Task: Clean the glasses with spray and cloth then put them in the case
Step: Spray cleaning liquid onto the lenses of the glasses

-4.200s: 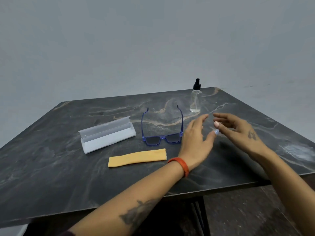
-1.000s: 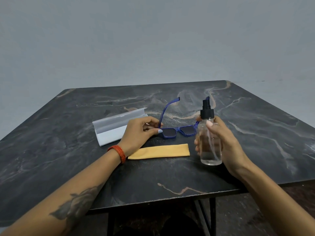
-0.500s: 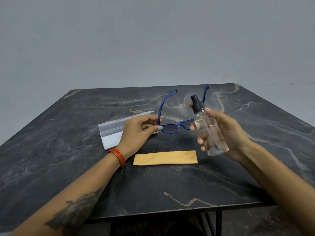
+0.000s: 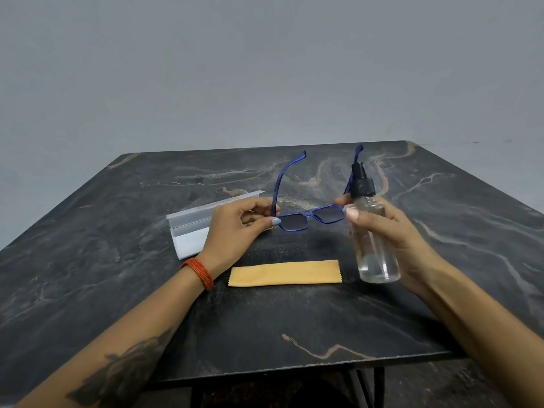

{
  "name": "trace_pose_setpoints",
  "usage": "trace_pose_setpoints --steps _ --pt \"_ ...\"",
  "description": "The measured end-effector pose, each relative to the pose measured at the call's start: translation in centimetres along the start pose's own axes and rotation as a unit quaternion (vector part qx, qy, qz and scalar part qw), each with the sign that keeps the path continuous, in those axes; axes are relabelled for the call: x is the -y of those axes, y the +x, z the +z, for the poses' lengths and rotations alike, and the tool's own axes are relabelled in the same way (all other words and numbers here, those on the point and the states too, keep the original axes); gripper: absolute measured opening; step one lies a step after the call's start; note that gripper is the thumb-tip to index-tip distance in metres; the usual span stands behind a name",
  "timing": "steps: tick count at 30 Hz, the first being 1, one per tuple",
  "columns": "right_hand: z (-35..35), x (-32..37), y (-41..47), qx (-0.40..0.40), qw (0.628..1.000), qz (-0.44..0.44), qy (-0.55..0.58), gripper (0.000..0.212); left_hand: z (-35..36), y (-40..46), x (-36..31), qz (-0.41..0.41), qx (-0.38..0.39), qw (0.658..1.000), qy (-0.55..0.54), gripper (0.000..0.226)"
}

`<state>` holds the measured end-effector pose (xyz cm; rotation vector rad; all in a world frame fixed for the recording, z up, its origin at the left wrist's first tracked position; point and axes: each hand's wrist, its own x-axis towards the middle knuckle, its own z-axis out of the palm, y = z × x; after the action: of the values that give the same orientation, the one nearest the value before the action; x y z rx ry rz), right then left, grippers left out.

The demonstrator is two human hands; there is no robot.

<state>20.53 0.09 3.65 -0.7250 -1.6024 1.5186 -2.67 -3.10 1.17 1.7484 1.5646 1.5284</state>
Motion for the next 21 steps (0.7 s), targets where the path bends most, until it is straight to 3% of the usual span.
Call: trace_pose_setpoints --steps 7,10,14,17,21 --pt "0.2 -0.3 -0.2 -0.05 0.994 -0.048 -0.087 0.033 -0.1 -0.1 -0.1 -0.003 0.001 1.0 -0.005 0.024" --pt "0.5 -0.5 -0.3 -0.06 0.992 -0.074 -0.083 0.04 -0.1 -0.1 -0.1 -0.003 -0.002 1.0 -0.003 0.024" --pt "0.2 -0.4 -0.1 -0.063 0.994 -0.058 -0.062 0.034 -0.2 -0.1 -0.2 0.002 -0.001 1.0 0.002 0.024" --pt "-0.1 -0.4 0.2 -0.045 0.998 -0.036 -0.017 0.037 -0.1 -0.1 -0.2 0.001 -0.002 1.0 -0.001 0.024" --pt "-0.3 -1.0 0.5 -0.054 0.993 -0.064 -0.077 0.052 -0.2 -0.1 -0.1 0.003 -0.002 1.0 0.006 0.024"
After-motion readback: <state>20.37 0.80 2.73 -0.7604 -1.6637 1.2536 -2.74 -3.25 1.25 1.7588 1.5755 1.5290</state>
